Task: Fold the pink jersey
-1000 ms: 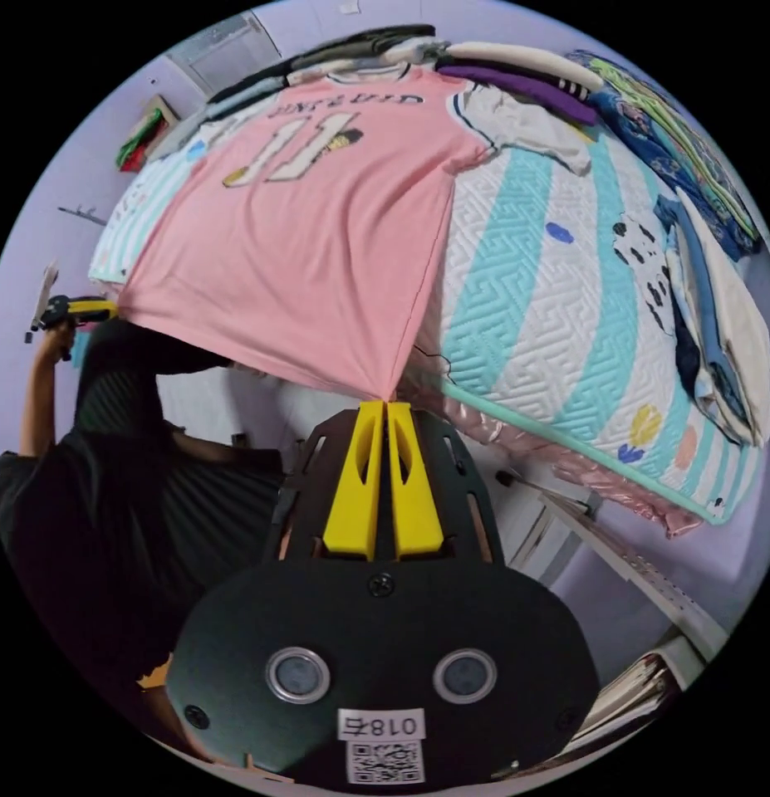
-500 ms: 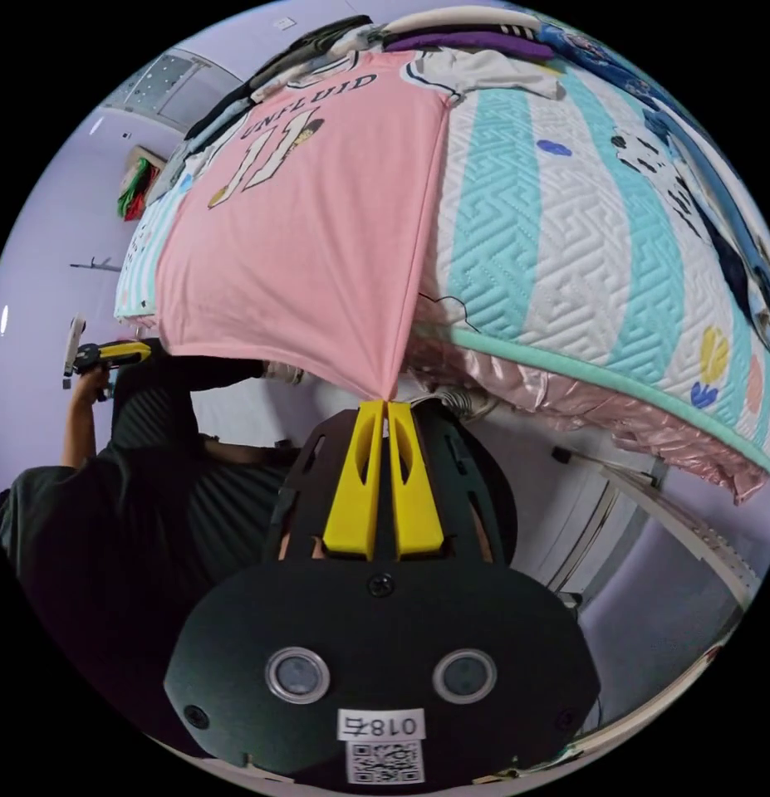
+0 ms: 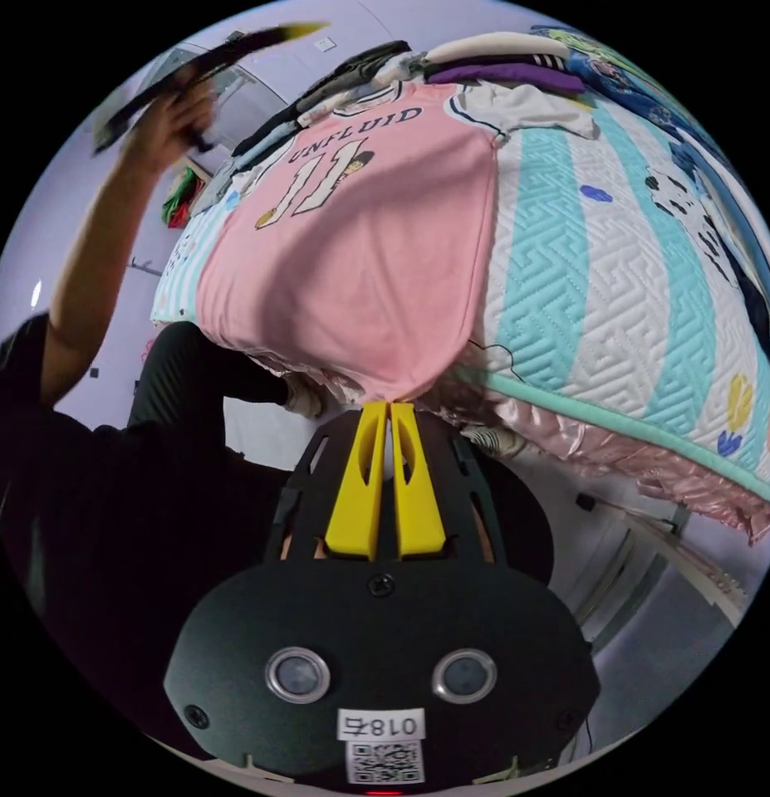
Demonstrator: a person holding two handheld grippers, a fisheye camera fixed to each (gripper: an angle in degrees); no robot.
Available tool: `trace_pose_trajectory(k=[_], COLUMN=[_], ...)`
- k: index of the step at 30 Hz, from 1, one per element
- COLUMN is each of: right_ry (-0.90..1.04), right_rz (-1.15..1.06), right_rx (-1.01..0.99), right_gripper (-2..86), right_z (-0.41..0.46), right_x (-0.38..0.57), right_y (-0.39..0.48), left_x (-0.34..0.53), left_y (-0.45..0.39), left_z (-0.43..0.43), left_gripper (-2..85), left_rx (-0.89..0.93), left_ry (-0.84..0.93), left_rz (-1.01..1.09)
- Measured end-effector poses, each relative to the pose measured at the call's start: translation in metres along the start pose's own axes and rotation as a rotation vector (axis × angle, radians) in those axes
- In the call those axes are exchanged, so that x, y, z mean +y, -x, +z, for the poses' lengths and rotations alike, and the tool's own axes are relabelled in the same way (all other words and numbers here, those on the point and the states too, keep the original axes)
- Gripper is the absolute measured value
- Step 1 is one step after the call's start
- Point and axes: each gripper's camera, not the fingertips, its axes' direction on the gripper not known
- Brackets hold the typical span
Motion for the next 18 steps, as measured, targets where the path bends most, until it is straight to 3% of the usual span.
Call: trace_pose_trajectory(k=[4, 9, 16, 18], right_ry=[-0.013, 0.017, 0.023, 0.018], right_rz=[-0.039, -0.037, -0.067, -0.066], right_rx=[-0.03, -0.027, -0.039, -0.047], right_gripper=[0.0, -0.1, -0.1, -0.2], right_z=[-0.008, -0.007, -0.017, -0.02], right_x=[-0.002, -0.003, -0.002, -0.001], right_y=[-0.013, -0.032, -0.051, -0.054], left_x=[-0.062, -0.066, -0.046, -0.036], left_y=[0.004, 0.049, 0.045, 0.042], left_z=[0.137, 0.281, 0.356, 0.36], left_gripper=[14.0, 16.3, 16.3, 10.7], left_rx=[-0.044, 0.009, -0.055, -0.031], left_ry=[0.09, 0.301, 0.455, 0.431], left_rz=[-0.068, -0.362, -0.391, -0.357])
